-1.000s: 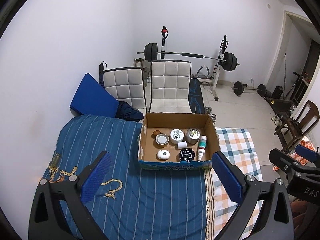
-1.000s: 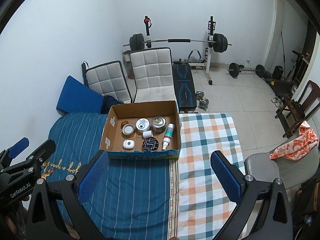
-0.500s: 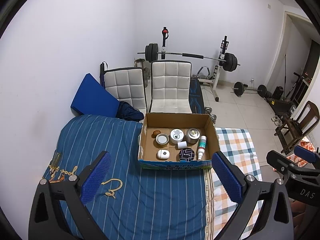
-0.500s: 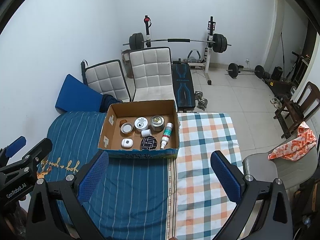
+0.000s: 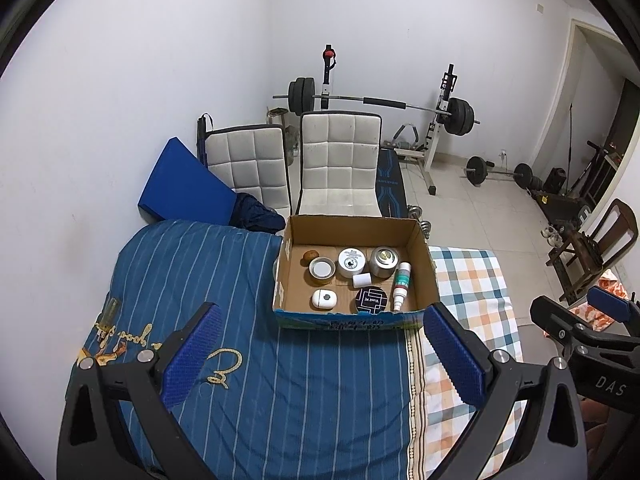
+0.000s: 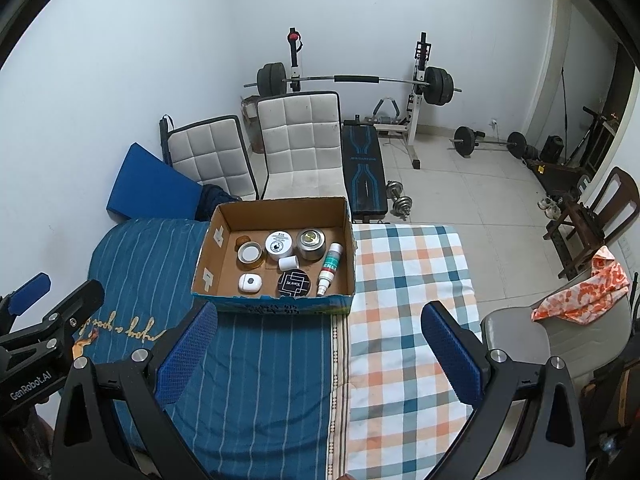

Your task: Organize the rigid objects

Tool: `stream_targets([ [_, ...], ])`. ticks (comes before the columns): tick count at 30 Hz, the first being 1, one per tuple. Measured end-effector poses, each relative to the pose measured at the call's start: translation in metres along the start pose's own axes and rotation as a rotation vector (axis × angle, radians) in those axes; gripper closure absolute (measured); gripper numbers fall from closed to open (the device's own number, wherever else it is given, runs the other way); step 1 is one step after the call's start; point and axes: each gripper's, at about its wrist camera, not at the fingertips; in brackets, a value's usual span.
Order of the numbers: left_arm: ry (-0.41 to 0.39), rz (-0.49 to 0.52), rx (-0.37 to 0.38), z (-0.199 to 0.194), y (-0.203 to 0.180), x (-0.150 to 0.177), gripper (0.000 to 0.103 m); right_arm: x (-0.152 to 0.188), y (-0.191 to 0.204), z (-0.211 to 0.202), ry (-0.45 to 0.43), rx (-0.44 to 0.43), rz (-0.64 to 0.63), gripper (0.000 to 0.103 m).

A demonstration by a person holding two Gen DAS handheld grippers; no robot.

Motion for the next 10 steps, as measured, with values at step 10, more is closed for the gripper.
stream_targets([
  [10, -0.015, -0.005, 0.005, -0.0021, 0.0011, 0.0005, 0.000, 0.0006, -0.0042, 0.0036, 0.009, 0.004, -0.013, 0.000],
])
Point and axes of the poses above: each gripper's, at about its wrist camera, not at the fingertips, and z roughly the way its jaws point, y to its left, x to its underside, and after that the axes turned 5 degrees about y, right-handed
